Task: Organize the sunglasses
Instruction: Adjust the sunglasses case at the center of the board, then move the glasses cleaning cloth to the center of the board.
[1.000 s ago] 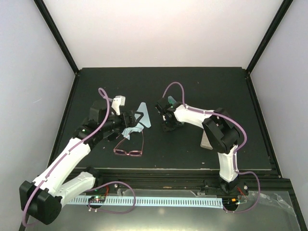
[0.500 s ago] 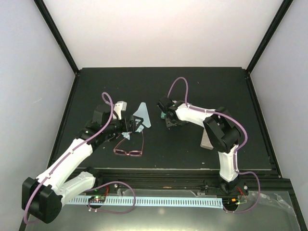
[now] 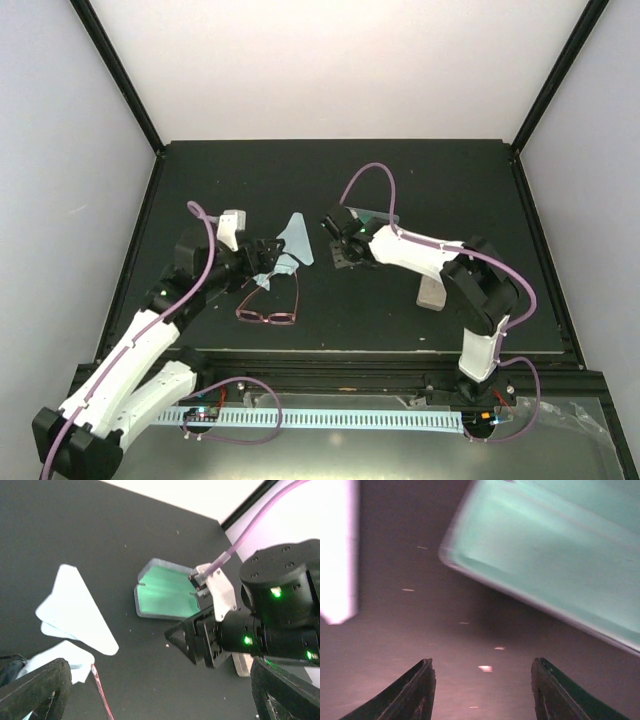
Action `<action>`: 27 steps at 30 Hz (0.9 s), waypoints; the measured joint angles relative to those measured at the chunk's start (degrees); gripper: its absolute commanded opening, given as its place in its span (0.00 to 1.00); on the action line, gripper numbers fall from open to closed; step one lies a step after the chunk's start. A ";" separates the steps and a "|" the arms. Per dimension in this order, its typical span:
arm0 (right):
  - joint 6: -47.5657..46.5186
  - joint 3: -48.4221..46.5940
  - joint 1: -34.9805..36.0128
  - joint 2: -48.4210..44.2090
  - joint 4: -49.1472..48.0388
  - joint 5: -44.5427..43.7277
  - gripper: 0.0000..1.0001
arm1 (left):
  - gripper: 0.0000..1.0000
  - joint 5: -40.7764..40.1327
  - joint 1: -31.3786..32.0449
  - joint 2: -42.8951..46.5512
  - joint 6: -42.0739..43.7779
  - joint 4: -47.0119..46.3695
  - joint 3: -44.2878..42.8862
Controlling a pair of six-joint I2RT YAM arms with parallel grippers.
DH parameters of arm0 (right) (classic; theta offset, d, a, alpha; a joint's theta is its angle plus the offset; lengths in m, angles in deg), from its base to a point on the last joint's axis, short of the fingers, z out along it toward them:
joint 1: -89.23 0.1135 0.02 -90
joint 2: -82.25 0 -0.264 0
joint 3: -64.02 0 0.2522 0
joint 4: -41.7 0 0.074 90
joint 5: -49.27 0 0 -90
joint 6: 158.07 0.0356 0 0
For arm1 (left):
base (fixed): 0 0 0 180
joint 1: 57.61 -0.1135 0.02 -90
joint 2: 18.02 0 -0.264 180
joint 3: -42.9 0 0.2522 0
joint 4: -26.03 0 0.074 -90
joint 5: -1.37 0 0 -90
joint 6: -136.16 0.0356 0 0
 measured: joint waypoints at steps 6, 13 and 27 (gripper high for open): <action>0.22 -3.56 4.85 1.84 -5.86 5.51 0.46 | 0.97 -4.79 0.00 7.85 -0.92 0.13 2.14; 0.61 -6.99 6.38 9.05 -9.70 7.82 0.39 | 0.97 -7.58 0.00 13.51 -1.92 0.96 4.70; 2.54 -13.44 6.56 16.39 -8.92 6.95 0.01 | 0.97 -7.54 0.00 13.31 -2.16 2.58 4.70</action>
